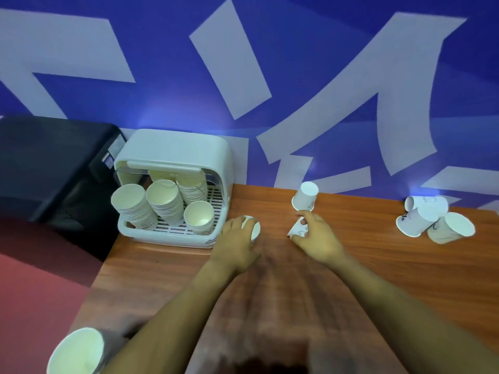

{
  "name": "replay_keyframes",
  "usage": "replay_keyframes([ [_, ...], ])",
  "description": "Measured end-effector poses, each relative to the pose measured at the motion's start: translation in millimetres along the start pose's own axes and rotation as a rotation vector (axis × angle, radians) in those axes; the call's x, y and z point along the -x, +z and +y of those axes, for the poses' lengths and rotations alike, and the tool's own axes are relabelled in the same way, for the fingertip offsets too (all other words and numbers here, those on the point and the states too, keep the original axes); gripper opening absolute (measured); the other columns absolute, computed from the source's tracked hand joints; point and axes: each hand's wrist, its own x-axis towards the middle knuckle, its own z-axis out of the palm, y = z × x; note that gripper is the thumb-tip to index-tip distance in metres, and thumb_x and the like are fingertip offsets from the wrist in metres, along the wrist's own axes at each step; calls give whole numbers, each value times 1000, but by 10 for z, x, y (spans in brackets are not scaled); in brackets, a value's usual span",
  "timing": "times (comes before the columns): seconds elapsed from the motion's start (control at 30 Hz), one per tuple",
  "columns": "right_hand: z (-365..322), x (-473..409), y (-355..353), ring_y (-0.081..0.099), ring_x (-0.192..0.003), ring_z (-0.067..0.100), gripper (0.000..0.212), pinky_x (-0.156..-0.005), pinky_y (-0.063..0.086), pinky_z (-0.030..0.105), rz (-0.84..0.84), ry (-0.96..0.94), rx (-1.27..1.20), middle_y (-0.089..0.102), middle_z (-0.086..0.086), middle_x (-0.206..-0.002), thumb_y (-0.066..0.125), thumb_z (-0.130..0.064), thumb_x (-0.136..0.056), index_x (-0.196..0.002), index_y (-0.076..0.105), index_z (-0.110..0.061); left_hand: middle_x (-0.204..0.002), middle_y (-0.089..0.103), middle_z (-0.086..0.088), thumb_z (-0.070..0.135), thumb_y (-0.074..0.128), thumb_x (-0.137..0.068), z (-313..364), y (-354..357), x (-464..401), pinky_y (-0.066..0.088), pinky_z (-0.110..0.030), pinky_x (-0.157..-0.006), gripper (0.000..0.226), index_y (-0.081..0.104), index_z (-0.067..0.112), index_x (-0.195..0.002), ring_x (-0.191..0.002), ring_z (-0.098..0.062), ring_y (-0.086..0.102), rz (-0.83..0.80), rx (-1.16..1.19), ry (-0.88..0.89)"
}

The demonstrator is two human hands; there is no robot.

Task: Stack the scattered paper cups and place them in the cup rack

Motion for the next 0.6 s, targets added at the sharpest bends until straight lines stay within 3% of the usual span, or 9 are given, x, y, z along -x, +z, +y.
replay_keyframes([
  [0.2,315,-168,-136,40,-126,24,67,-100,38,37,-75,10,96,39,2,-134,66,-31,-81,-139,34,-27,-155,18,-9,31,66,-80,59,158,-368,26,-45,-112,75,28,26,-144,-143,-30,16,-96,-132,-56],
  [0.43,550,-435,-131,33,-132,26,81,-106,30,39,-112,7,236,31,-3,-145,69,-44,-77,-144,25,-33,-158,7,-13,24,68,-80,40,407,-715,19,-43,-116,84,18,27,-148,-146,-30,8,-161,-278,-103],
  [0.6,681,-629,-18,33,-132,24,82,-107,29,39,-123,-4,226,32,-4,-146,68,-47,-77,-145,25,-32,-158,12,-12,24,57,-85,-39,488,-912,16,-47,-117,77,15,29,-149,-146,-30,10,-193,-396,-133],
])
